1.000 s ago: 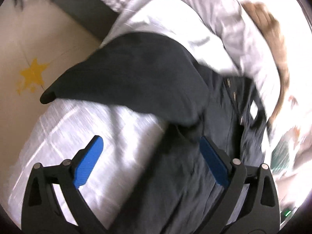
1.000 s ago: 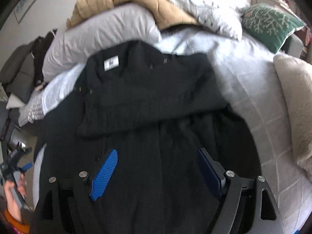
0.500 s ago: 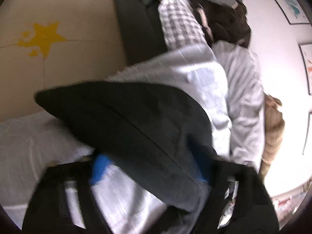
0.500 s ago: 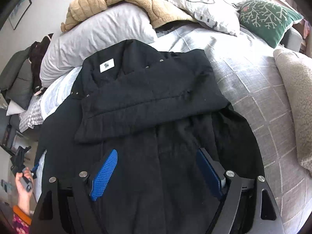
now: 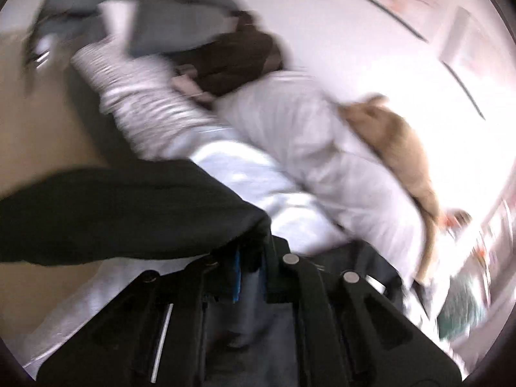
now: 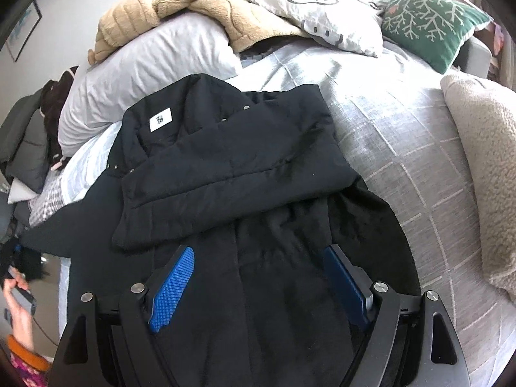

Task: Fold large clothes

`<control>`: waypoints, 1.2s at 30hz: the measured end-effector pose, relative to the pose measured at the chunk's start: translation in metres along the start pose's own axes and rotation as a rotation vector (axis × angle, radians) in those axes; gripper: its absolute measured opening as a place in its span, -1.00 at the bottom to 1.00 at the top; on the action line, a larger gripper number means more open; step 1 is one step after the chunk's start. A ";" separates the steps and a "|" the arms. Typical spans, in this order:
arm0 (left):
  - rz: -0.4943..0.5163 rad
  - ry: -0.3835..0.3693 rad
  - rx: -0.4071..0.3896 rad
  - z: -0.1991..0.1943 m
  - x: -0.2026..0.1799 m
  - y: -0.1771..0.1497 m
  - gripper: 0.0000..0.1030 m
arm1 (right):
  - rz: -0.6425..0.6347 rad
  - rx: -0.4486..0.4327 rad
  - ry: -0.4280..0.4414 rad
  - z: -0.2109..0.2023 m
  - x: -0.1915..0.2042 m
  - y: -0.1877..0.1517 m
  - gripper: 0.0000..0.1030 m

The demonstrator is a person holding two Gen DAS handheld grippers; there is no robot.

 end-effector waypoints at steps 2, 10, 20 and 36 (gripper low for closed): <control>0.107 -0.081 0.014 -0.003 -0.053 -0.008 -0.80 | 0.013 0.005 0.010 0.000 -0.001 0.000 0.64; 0.512 -0.265 0.350 0.030 -0.175 -0.146 -0.76 | 0.016 0.013 0.013 -0.001 -0.002 -0.001 0.64; 0.482 -0.254 0.721 0.037 -0.146 -0.262 0.26 | -0.026 0.066 0.009 0.009 0.010 -0.009 0.64; 0.549 -0.059 0.578 0.003 -0.051 -0.153 0.57 | -0.413 0.099 0.087 0.029 0.152 -0.066 0.64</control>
Point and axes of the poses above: each gripper's, at about its wrist camera, not at the fingertips, and z roughly the way its jaws point, x to its left, y to its top, the point moved 8 cm from there along z, roughly the way its jaws point, and after that the axes turned 4 degrees about z, right-handed, at the moved point
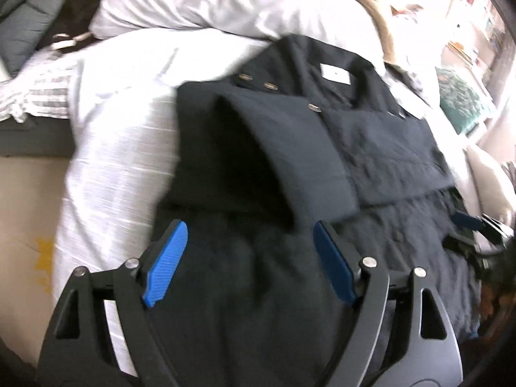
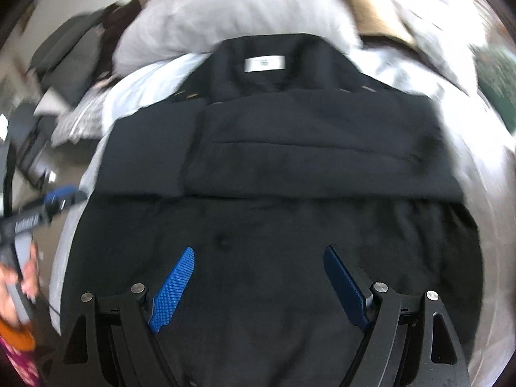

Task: Fold large clothes

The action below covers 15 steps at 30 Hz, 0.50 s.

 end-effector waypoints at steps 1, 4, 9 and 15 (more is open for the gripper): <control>-0.022 0.022 0.002 0.002 0.012 0.000 0.57 | -0.063 -0.006 0.001 0.006 0.022 0.004 0.64; -0.111 0.039 0.021 0.012 0.042 0.001 0.57 | -0.199 -0.020 0.002 0.023 0.071 0.012 0.64; -0.239 0.013 0.019 0.021 0.069 -0.001 0.35 | -0.389 -0.013 -0.057 0.077 0.146 0.023 0.61; -0.211 0.032 0.042 0.037 0.072 -0.005 -0.38 | -0.399 -0.021 -0.066 0.113 0.167 0.057 -0.32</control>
Point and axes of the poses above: each gripper's, at about its wrist camera, not at the fingertips, and z roughly the way its jaws point, x to its left, y to its top, the point moved 8 cm from there along z, roughly the way its jaws point, and after that the axes turned 4 degrees about z, right-handed, at the moved point
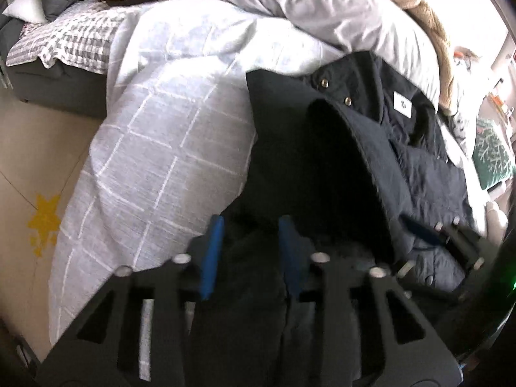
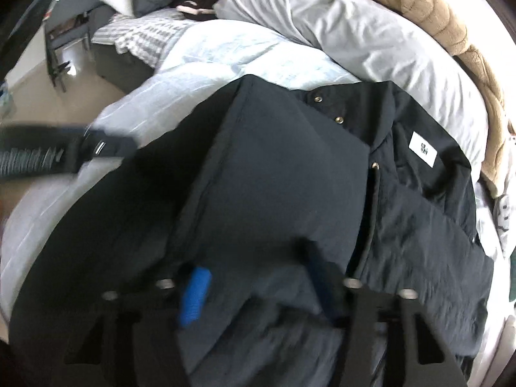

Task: Fold large clothes

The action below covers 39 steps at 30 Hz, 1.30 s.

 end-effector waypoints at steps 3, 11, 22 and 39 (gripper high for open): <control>0.001 0.019 0.030 0.006 0.004 -0.004 -0.42 | 0.169 -0.068 0.103 -0.028 -0.036 0.009 -0.42; -0.035 -0.024 -0.046 -0.007 0.000 0.007 -0.42 | 0.772 -0.155 0.214 -0.077 -0.213 -0.065 0.25; 0.085 -0.073 -0.089 0.003 -0.039 0.009 -0.42 | 0.987 -0.090 0.386 -0.026 -0.245 -0.091 0.16; 0.215 0.066 0.095 0.029 -0.056 -0.025 0.25 | 0.694 -0.008 0.029 -0.036 -0.223 -0.099 -0.39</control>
Point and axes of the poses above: each gripper's, at about its wrist camera, not at the fingertips, and z roughly the way its jaws point, x to its left, y to its top, the point moved 8 cm from there along z, roughly the way its jaws point, and after that the axes turned 4 degrees about z, right-handed, at the moved point
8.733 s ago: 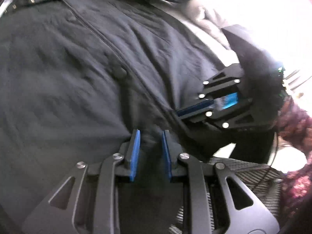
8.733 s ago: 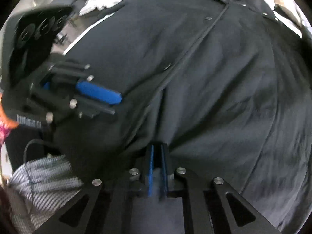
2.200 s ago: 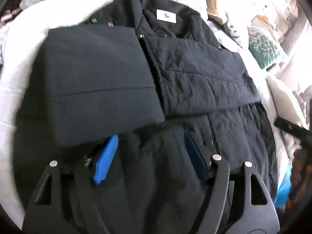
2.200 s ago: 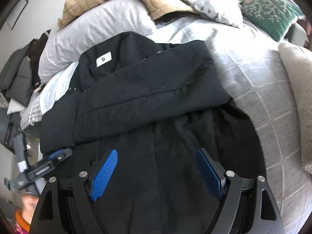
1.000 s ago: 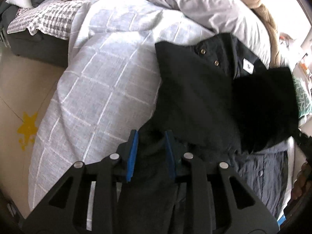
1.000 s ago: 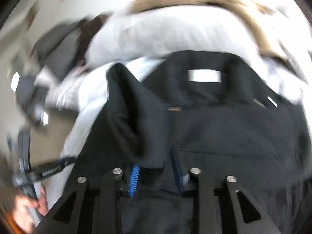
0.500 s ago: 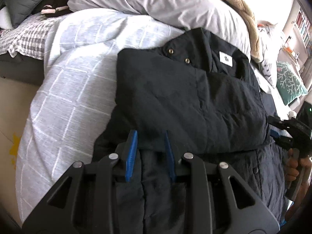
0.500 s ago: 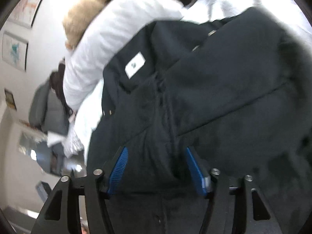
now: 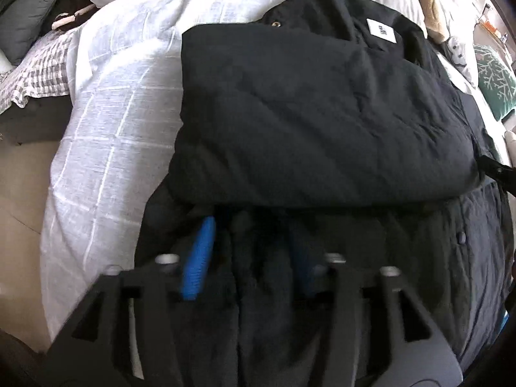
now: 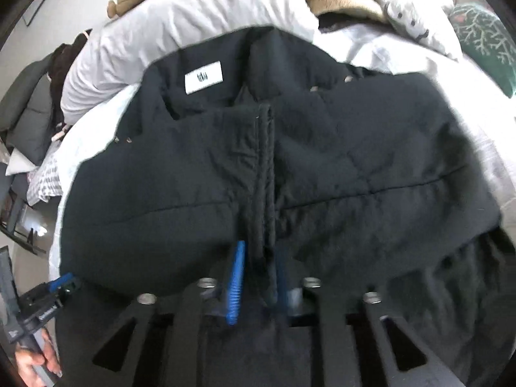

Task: Fold large clothes

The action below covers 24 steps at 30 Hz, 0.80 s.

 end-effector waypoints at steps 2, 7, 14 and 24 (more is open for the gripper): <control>-0.028 -0.016 -0.013 -0.013 -0.001 -0.004 0.47 | -0.005 -0.001 0.044 -0.023 -0.002 -0.003 -0.18; -0.081 -0.111 0.009 -0.039 -0.008 -0.026 0.59 | -0.019 -0.028 0.047 -0.084 -0.027 -0.024 0.32; 0.038 -0.175 0.016 -0.078 -0.054 -0.087 0.60 | -0.067 0.021 0.062 -0.153 -0.055 -0.103 0.33; 0.450 -0.202 -0.021 -0.116 -0.140 -0.191 0.60 | -0.621 0.089 0.251 -0.198 0.008 -0.272 -0.11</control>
Point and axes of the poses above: each gripper's, at about its wrist camera, not at the fingertips, and z roughly the way its jaws point, x to its left, y to its top, the point moved 8 cm from there along z, roughly the way its jaws point, and after that the axes turned 4 degrees about z, right-handed, at the moved point
